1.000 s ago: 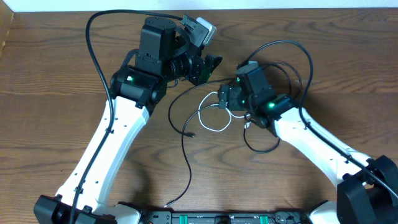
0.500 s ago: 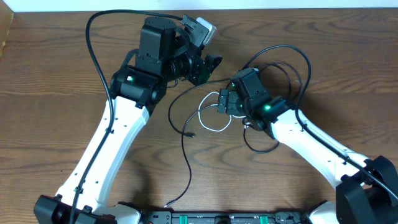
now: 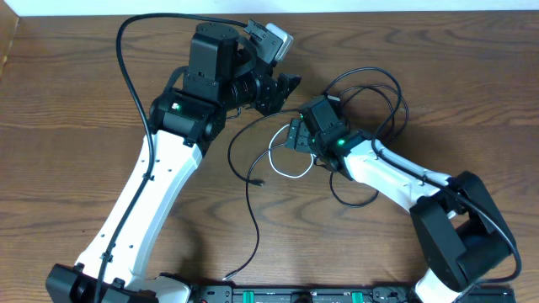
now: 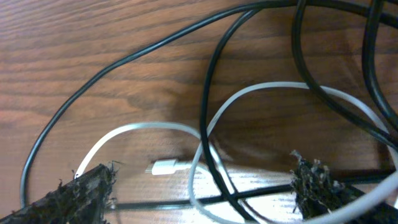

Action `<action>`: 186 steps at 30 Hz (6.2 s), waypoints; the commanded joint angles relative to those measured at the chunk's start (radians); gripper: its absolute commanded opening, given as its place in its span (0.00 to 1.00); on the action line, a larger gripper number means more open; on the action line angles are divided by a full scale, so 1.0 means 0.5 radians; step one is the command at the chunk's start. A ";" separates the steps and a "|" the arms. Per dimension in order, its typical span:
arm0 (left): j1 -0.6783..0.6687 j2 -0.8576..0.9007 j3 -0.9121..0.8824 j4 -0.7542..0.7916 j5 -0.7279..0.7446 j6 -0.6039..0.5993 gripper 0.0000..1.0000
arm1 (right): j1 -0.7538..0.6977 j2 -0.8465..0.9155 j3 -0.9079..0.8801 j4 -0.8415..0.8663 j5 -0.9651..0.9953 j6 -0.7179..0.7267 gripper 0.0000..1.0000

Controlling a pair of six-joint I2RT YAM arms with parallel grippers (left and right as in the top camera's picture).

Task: Untangle cables

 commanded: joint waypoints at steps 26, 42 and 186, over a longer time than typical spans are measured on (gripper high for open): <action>0.006 -0.111 0.010 -0.005 -0.053 0.018 0.60 | -0.021 -0.031 0.032 0.456 0.114 -0.134 0.01; 0.006 -0.215 0.010 0.002 -0.817 -0.005 0.61 | -0.254 -0.488 0.057 0.469 0.024 -0.192 0.01; 0.005 -0.233 0.009 -0.006 -0.629 -0.074 0.62 | -2.163 -0.321 2.454 -2.699 1.220 -0.518 0.01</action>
